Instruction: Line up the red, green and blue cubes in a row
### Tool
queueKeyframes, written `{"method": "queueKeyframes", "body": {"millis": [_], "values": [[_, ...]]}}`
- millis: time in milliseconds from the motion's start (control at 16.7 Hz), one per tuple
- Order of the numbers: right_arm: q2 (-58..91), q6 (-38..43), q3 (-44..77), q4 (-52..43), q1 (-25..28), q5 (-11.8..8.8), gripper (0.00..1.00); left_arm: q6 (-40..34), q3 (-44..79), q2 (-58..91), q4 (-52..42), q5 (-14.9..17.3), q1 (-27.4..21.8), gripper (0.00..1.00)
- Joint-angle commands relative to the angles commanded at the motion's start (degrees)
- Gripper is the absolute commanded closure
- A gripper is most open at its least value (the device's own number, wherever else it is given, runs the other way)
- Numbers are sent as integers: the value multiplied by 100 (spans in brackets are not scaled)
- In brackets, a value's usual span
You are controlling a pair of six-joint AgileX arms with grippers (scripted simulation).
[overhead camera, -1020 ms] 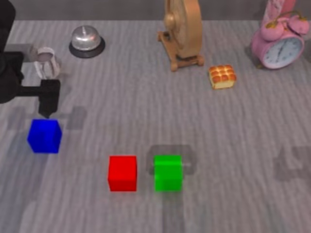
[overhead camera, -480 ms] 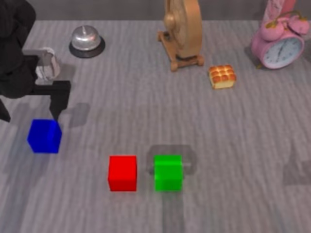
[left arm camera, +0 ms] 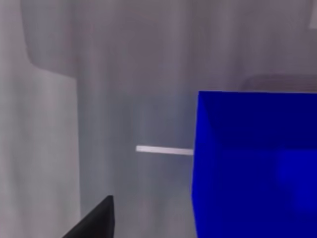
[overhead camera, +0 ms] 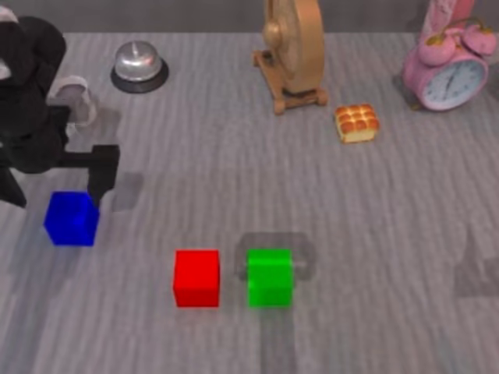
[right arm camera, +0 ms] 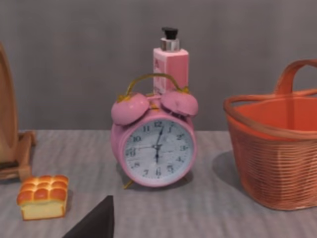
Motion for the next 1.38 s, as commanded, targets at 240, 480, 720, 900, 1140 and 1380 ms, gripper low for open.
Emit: {"method": "queueKeyframes", "body": {"millis": [240,480,720,900,1140,1380], "values": [[0,0,0,0,0,0,0,1,-509,344,873,2,-2,0],[0,0,0,0,0,0,0,2,-589,398,983,3,-2,0],[0,0,0,0,0,0,0,2,-589,398,983,3,-2,23],[0,0,0,0,0,0,0,2,-589,398,983,3,-2,45],[0,0,0,0,0,0,0,2,-589,398,983,3,-2,75],[0,0,0,0,0,0,0,2,-589,398,983,3,-2,100]]}}
